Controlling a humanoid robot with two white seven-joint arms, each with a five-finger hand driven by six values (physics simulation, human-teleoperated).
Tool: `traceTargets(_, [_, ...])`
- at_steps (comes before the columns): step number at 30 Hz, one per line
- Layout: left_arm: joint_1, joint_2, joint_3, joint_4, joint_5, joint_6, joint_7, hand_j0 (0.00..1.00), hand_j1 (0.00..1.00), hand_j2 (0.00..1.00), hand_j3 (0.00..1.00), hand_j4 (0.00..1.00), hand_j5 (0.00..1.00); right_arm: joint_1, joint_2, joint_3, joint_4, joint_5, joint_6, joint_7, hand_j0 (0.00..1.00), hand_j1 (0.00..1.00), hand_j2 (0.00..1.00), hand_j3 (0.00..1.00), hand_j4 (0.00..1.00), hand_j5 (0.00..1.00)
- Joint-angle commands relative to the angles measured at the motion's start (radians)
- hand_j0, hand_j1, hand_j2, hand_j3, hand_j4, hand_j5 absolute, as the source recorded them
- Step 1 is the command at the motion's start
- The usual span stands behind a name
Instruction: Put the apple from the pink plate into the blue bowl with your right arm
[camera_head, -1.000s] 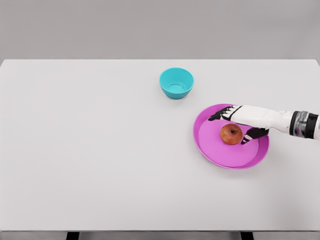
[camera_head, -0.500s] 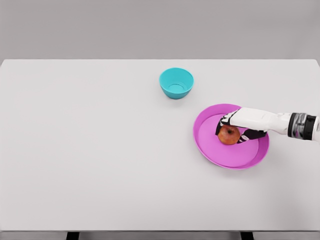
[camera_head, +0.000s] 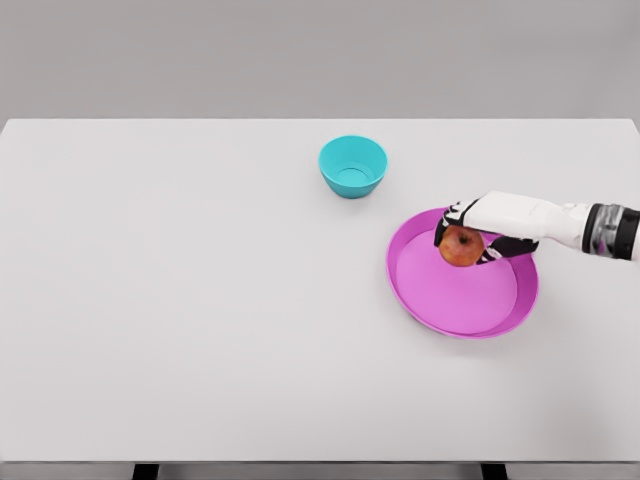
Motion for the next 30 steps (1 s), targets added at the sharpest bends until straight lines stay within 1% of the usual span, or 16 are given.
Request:
traceTargets(1, [0.000, 0.000, 0.000, 0.000, 0.000, 0.000, 0.000, 1.00, 1.00, 1.00, 1.00, 1.00, 1.00, -0.002, 0.003, -0.001, 0.007, -0.007, 0.002, 0.000, 0.38, 0.38, 0.38, 0.38, 0.38, 0.38])
traceTargets(2, [0.000, 0.000, 0.000, 0.000, 0.000, 0.000, 0.000, 1.00, 1.00, 1.00, 1.00, 1.00, 1.00, -0.006, 0.004, -0.001, 0.014, -0.007, 0.002, 0.000, 0.38, 0.38, 0.38, 0.38, 0.38, 0.38])
traceTargets(5, [0.000, 0.000, 0.000, 0.000, 0.000, 0.000, 0.000, 1.00, 1.00, 1.00, 1.00, 1.00, 1.00, -0.034, 0.040, -0.001, 0.061, -0.007, 0.002, 0.000, 0.38, 0.38, 0.38, 0.38, 0.38, 0.38])
traceTargets(9, [0.000, 0.000, 0.000, 0.000, 0.000, 0.001, 0.000, 1.00, 1.00, 1.00, 1.00, 1.00, 1.00, -0.064, 0.053, -0.001, 0.095, -0.005, 0.002, 0.000, 0.38, 0.38, 0.38, 0.38, 0.38, 0.38])
traceTargets(11, [0.000, 0.000, 0.000, 0.000, 0.000, 0.000, 0.000, 1.00, 1.00, 1.00, 1.00, 1.00, 1.00, -0.084, 0.073, -0.001, 0.119, -0.005, 0.002, 0.000, 0.38, 0.38, 0.38, 0.38, 0.38, 0.38])
traceTargets(13, [0.000, 0.000, 0.000, 0.000, 0.000, 0.000, 0.000, 1.00, 1.00, 1.00, 1.00, 1.00, 1.00, -0.098, 0.086, -0.001, 0.126, -0.004, 0.002, 0.000, 0.38, 0.38, 0.38, 0.38, 0.38, 0.38])
traceTargets(18, [0.000, 0.000, 0.000, 0.000, 0.000, 0.000, 0.000, 1.00, 1.00, 1.00, 1.00, 1.00, 1.00, -0.126, 0.138, -0.001, 0.172, -0.004, 0.002, 0.000, 0.38, 0.38, 0.38, 0.38, 0.38, 0.38])
traceTargets(25, [0.000, 0.000, 0.000, 0.000, 0.000, 0.000, 0.000, 1.00, 1.00, 1.00, 1.00, 1.00, 1.00, -0.183, 0.204, -0.001, 0.270, -0.004, 0.002, -0.001, 0.38, 0.38, 0.38, 0.38, 0.38, 0.38])
traceTargets(28, [0.000, 0.000, 0.000, 0.000, 0.000, 0.000, 0.000, 1.00, 1.00, 1.00, 1.00, 1.00, 1.00, -0.202, 0.224, -0.001, 0.293, -0.004, 0.002, -0.001, 0.38, 0.38, 0.38, 0.38, 0.38, 0.38])
traceTargets(30, [0.000, 0.000, 0.000, 0.000, 0.000, 0.000, 0.000, 1.00, 1.00, 1.00, 1.00, 1.00, 1.00, -0.213, 0.251, -0.001, 0.317, 0.008, 0.002, -0.001, 0.38, 0.38, 0.38, 0.38, 0.38, 0.38])
